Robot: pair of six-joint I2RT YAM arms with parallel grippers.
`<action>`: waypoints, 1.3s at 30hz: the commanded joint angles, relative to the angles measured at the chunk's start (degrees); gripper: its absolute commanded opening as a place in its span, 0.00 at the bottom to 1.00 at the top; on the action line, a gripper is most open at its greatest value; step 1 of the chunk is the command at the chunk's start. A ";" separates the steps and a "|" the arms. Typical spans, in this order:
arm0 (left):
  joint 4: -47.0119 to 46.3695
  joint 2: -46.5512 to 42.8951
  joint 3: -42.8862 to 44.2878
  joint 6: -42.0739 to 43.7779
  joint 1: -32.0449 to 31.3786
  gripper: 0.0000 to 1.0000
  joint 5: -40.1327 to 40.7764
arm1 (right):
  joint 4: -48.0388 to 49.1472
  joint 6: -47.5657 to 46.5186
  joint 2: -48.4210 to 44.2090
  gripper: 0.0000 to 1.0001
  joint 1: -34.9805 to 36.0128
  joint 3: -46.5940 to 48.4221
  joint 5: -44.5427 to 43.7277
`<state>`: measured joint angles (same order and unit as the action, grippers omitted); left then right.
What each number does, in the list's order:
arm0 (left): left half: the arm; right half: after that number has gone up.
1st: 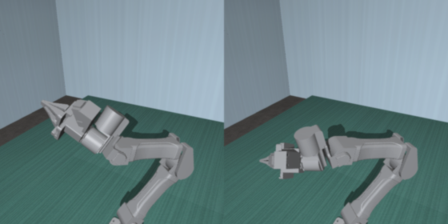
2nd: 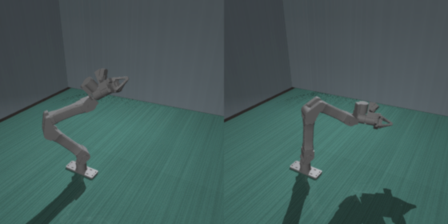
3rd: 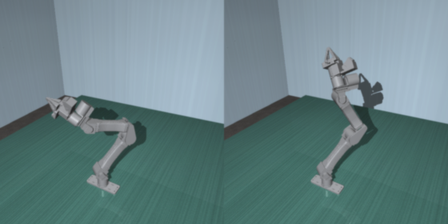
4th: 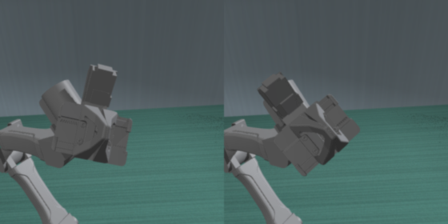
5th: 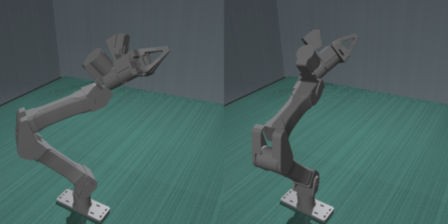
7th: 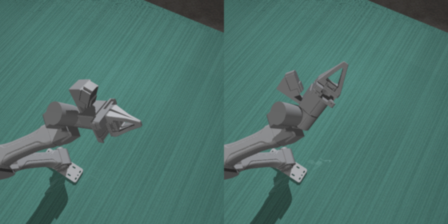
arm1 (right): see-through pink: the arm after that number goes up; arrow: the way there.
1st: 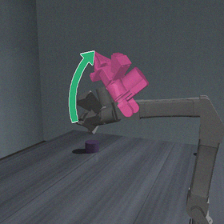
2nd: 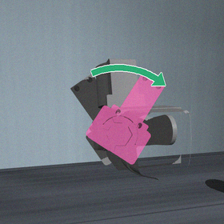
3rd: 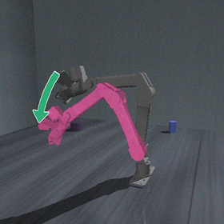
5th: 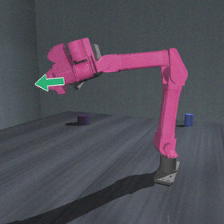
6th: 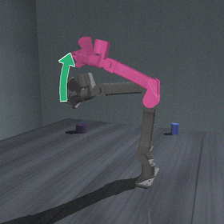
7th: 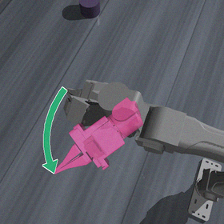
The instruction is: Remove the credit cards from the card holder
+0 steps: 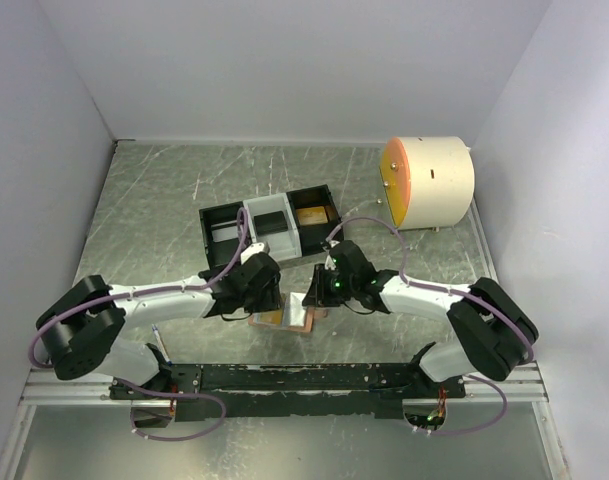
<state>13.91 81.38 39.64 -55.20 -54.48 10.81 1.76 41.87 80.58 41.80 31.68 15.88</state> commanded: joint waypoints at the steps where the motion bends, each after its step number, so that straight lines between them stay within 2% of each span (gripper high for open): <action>1: -0.82 -0.48 -3.73 -1.11 0.25 0.56 -1.46 | -0.22 -0.78 0.37 0.22 0.28 2.72 2.49; 12: -3.02 -3.72 -4.83 0.02 0.08 0.54 -4.83 | -2.97 -0.59 0.78 0.29 2.36 7.43 1.05; 17: -4.53 -3.01 -2.34 1.12 -1.65 0.45 -5.61 | -5.44 -1.21 0.42 0.29 2.76 9.18 -1.43; 20: -7.53 -1.95 -1.64 1.57 -2.53 0.43 -6.39 | -8.45 -1.20 -0.16 0.29 2.85 10.11 -4.53; 25: -7.77 4.35 -0.12 0.14 -3.84 0.35 -5.21 | -8.83 -0.79 -4.49 0.29 2.88 10.83 -6.71; 27: -8.92 5.42 -0.87 -1.62 -4.50 0.33 -4.48 | -7.20 -0.17 -4.74 0.27 2.85 10.70 -5.27; 31: -13.44 5.59 -3.68 -4.44 -4.93 0.31 -5.15 | -2.22 3.16 -1.85 0.18 3.40 10.12 -0.39; 33: -14.06 4.88 -4.38 -5.33 -5.47 0.31 -4.56 | 0.22 5.60 0.06 0.16 3.87 8.46 -1.70; 37: -11.81 2.51 -4.20 -5.07 -5.99 0.31 -3.30 | 6.11 9.69 4.51 0.14 3.95 4.23 -2.75; 39: -9.55 0.65 -3.90 -4.64 -6.27 0.31 -2.06 | 11.38 11.07 7.72 0.14 3.96 1.96 -0.17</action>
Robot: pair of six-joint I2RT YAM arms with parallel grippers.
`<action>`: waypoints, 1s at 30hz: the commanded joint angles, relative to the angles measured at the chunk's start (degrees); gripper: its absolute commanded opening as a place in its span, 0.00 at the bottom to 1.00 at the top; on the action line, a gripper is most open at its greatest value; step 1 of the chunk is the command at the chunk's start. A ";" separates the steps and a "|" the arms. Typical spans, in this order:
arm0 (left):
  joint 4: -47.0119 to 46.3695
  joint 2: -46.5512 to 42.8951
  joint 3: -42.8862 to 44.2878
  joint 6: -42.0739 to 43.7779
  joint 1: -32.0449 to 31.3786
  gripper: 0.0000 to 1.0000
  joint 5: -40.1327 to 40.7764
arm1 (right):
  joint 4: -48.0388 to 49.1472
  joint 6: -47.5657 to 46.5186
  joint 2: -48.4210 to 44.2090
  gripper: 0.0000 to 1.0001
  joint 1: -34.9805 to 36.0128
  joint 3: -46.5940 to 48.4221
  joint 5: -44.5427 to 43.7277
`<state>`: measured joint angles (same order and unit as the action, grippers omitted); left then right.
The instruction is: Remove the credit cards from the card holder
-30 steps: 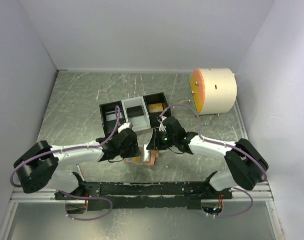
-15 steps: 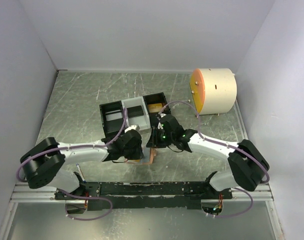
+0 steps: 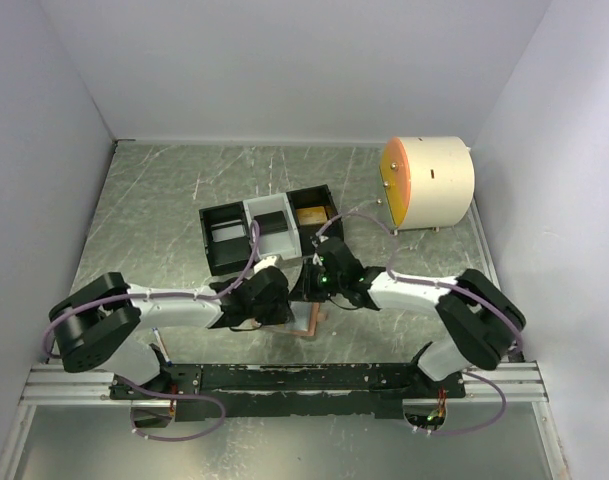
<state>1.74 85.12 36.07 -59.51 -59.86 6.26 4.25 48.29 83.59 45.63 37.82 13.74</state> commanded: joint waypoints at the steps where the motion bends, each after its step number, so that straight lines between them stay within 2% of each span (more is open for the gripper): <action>1: 4.24 -4.52 -0.23 -0.57 -1.21 0.30 3.77 | 9.86 4.71 6.05 0.14 0.09 -4.63 2.09; 6: 10.87 -14.48 -1.14 -0.16 -1.84 0.38 8.17 | 8.66 3.81 8.09 0.13 0.13 -6.06 -1.18; 8: 13.92 -17.76 -1.50 0.39 -1.67 0.48 11.24 | 8.17 3.59 7.45 0.14 0.00 -6.73 -2.37; 10: 14.26 -19.50 -2.27 2.62 0.41 0.54 10.86 | 8.53 2.87 6.63 0.14 0.08 -7.37 -2.64; 12: 12.78 -19.20 -2.77 5.40 5.45 0.55 6.59 | 10.20 3.38 5.96 0.16 0.08 -8.37 -1.55; 14: 11.50 -17.84 -2.64 7.84 7.94 0.54 3.57 | 12.06 4.25 5.33 0.17 0.07 -9.37 -0.81; 18: 7.44 -13.26 -0.93 13.08 8.64 0.54 -0.77 | 13.88 6.19 4.64 0.19 0.07 -10.21 -0.68; 23: 6.63 -6.84 2.33 17.01 8.79 0.50 -4.62 | 20.30 9.97 5.27 0.19 -0.01 -12.64 -0.29; 30: 9.15 -2.93 2.59 15.89 8.64 0.35 -5.03 | 27.80 14.46 4.64 0.20 -0.02 -16.73 -1.65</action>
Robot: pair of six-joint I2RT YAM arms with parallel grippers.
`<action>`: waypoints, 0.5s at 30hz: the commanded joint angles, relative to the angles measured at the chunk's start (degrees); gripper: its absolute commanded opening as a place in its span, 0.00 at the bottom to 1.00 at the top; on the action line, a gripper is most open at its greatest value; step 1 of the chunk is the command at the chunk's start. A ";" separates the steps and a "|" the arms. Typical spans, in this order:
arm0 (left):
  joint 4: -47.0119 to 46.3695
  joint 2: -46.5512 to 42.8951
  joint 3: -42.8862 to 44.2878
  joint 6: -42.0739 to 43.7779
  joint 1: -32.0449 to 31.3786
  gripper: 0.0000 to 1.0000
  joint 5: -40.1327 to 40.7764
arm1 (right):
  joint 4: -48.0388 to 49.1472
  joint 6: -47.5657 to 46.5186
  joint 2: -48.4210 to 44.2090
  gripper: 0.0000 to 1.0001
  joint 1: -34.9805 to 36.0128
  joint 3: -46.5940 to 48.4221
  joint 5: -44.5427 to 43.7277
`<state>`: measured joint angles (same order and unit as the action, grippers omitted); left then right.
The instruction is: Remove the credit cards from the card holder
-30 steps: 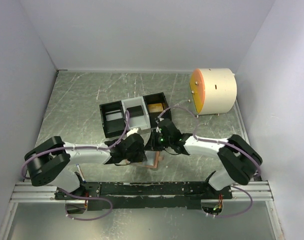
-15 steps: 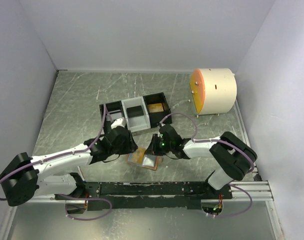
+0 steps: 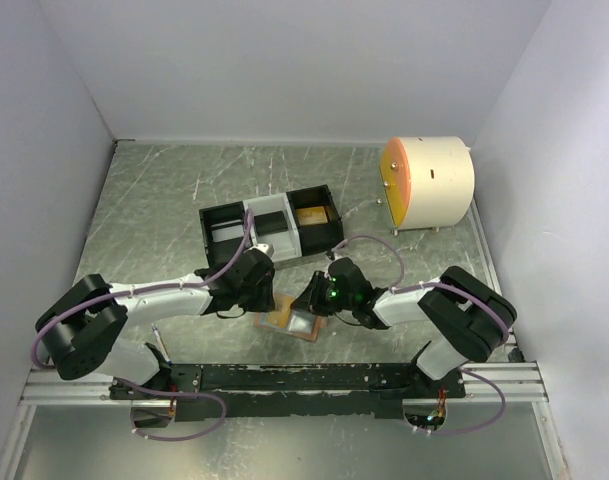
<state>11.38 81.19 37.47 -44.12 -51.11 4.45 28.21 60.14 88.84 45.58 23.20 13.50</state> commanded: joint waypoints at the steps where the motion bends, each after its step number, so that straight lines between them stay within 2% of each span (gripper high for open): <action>1: -0.74 0.76 0.66 0.09 -0.09 0.33 -3.81 | 3.51 2.69 -0.54 0.19 0.02 -1.83 -0.83; 8: -5.25 -2.18 -5.87 -5.24 -0.60 0.31 -6.40 | 2.94 4.28 -0.66 0.17 -0.14 -1.03 1.27; 15: -3.90 -1.93 -5.39 -9.26 -4.28 0.31 -3.66 | 0.67 3.97 -1.78 0.15 -0.17 -0.11 3.42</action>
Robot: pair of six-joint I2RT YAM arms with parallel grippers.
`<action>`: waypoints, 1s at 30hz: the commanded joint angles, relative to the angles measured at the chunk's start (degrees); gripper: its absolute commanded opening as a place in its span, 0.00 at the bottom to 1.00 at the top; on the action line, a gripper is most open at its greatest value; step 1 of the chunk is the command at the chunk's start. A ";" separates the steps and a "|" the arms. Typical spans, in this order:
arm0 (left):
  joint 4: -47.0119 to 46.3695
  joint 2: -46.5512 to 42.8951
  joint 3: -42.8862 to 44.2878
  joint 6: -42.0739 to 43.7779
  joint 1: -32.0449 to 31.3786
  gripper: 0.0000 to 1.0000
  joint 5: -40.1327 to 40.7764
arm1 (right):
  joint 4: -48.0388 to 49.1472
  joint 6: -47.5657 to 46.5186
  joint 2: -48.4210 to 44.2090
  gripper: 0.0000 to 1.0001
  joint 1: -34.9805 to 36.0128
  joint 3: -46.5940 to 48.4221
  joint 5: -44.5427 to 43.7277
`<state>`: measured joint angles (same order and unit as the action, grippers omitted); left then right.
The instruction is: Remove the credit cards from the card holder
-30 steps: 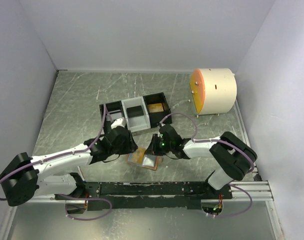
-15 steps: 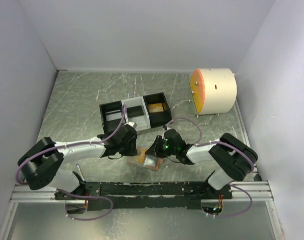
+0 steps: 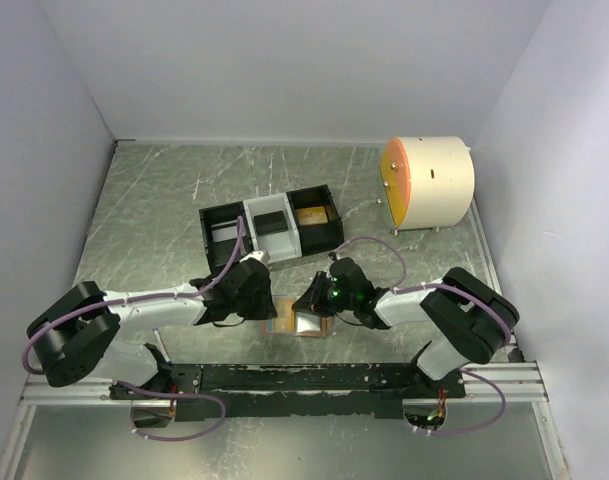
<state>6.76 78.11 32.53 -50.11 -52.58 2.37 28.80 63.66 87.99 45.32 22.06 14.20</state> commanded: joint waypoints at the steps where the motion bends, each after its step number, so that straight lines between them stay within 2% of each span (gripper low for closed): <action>1: 0.99 1.59 -0.05 -3.71 -3.41 0.31 -1.04 | -0.70 -0.12 -0.93 0.15 0.17 1.39 3.29; 8: 5.10 2.82 1.16 -7.72 -5.57 0.31 4.45 | -6.98 -6.99 -4.45 0.17 0.21 0.90 3.16; 12: 4.34 1.52 0.61 -7.63 -5.63 0.32 4.51 | -11.15 -12.59 -4.44 0.20 0.30 3.57 6.83; 18: 4.88 1.77 0.47 -7.76 -5.61 0.31 4.53 | -13.16 -15.21 -3.23 0.22 0.45 5.25 8.61; 30: 6.16 2.71 2.14 -7.43 -5.61 0.30 4.72 | -16.03 -16.33 -2.44 0.15 0.44 6.78 6.10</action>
<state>9.37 79.20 34.06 -57.49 -57.49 6.66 14.35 48.56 85.06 45.08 27.24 20.29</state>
